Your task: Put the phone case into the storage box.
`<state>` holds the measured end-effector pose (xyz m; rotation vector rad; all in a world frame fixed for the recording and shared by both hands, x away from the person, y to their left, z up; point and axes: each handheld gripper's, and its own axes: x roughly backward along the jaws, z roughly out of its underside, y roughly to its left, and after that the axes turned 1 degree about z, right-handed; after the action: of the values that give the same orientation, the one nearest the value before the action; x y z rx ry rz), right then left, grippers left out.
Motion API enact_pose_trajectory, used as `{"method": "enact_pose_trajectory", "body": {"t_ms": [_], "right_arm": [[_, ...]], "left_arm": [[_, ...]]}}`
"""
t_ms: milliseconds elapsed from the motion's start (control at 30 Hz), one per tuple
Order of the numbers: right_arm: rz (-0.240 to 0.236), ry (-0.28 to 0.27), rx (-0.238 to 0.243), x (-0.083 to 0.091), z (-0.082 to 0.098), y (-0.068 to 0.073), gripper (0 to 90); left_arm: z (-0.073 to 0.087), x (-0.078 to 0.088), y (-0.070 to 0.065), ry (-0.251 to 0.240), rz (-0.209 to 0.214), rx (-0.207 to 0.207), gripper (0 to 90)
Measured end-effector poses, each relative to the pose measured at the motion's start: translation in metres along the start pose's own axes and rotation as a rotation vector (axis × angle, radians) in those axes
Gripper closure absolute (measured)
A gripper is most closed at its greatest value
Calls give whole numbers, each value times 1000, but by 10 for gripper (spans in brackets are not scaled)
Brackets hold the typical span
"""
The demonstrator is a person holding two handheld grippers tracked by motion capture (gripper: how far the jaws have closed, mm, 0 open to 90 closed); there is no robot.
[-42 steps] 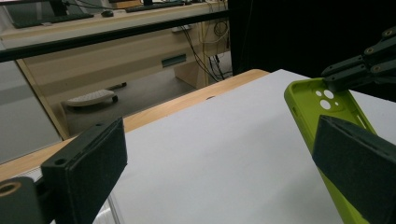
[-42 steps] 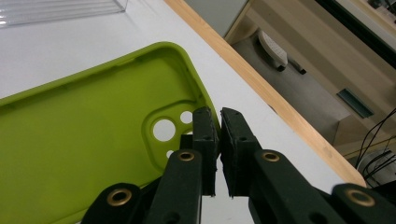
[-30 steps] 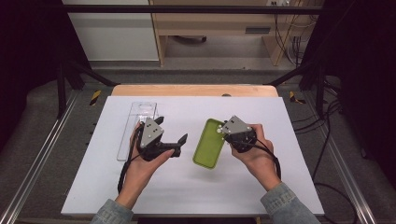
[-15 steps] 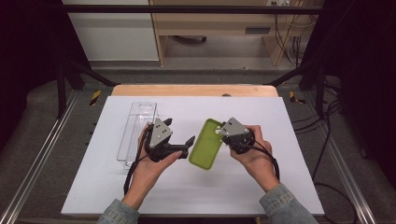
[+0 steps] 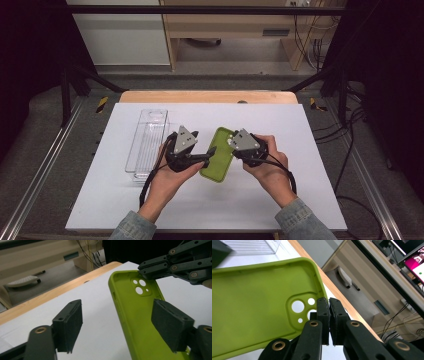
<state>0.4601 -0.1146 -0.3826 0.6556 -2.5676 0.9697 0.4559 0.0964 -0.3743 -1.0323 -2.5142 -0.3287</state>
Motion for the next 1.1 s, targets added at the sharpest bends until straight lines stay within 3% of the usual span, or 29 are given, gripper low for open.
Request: {"method": "enact_pose_trajectory", "body": {"t_ms": [300, 533, 833, 967, 1100], "right_arm": [[39, -23, 80, 4, -5, 13, 874], [59, -52, 106, 9, -6, 19, 874], [96, -78, 160, 17, -5, 28, 874], [111, -92, 176, 18, -4, 31, 874], [126, -97, 199, 18, -5, 35, 873]], "left_arm": [[-5, -11, 2, 77, 9, 0, 391], [-4, -11, 7, 91, 43, 34, 436], [-7, -12, 5, 90, 54, 24, 509], [-6, -14, 6, 95, 74, 46, 533], [-6, -14, 7, 105, 87, 43, 559]]}}
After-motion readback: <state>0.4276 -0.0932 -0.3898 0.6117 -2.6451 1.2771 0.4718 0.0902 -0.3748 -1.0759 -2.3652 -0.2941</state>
